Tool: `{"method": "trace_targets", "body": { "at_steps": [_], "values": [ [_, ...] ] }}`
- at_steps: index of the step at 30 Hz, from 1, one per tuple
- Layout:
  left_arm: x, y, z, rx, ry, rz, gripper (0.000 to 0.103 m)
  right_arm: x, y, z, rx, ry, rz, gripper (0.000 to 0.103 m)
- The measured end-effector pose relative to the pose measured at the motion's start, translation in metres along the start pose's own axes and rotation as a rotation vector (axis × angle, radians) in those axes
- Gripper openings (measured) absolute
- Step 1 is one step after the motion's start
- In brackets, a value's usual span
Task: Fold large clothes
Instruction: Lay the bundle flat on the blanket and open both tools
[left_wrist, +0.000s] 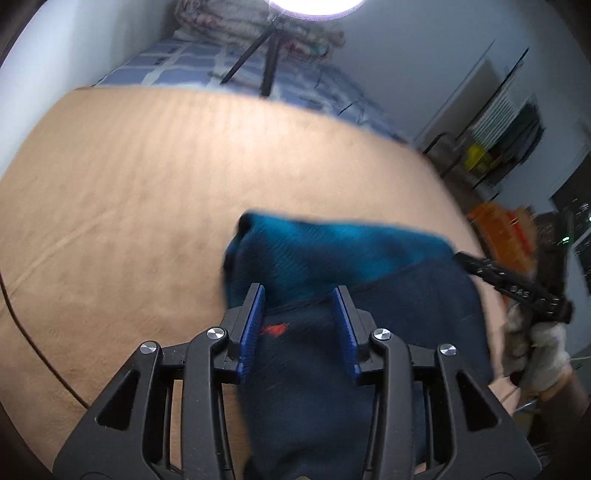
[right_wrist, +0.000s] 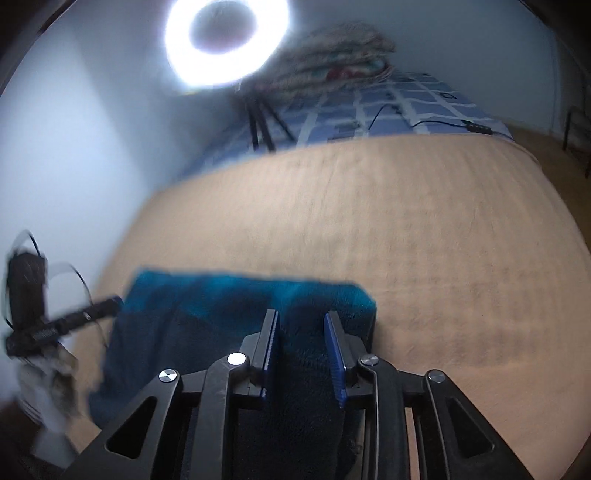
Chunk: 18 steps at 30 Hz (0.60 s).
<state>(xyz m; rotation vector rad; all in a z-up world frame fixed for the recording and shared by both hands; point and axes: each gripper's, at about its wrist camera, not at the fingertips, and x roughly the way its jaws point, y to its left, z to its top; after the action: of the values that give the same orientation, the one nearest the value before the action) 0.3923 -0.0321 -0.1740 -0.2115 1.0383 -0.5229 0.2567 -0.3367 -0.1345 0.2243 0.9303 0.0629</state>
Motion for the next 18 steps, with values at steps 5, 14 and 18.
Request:
{"method": "trace_targets", "body": {
  "at_steps": [5, 14, 18],
  "values": [
    [0.023, 0.029, -0.017, -0.094, 0.05, -0.019, 0.059, 0.023, -0.009, -0.017, 0.017, 0.038, -0.04, 0.033],
    [-0.053, 0.004, -0.022, -0.025, -0.043, -0.049, 0.058, -0.053, 0.009, -0.019, -0.016, -0.032, 0.085, 0.029],
    [-0.058, -0.018, -0.042, 0.078, 0.001, -0.04, 0.058, -0.055, 0.041, -0.045, -0.137, 0.045, 0.116, 0.028]
  ]
}}
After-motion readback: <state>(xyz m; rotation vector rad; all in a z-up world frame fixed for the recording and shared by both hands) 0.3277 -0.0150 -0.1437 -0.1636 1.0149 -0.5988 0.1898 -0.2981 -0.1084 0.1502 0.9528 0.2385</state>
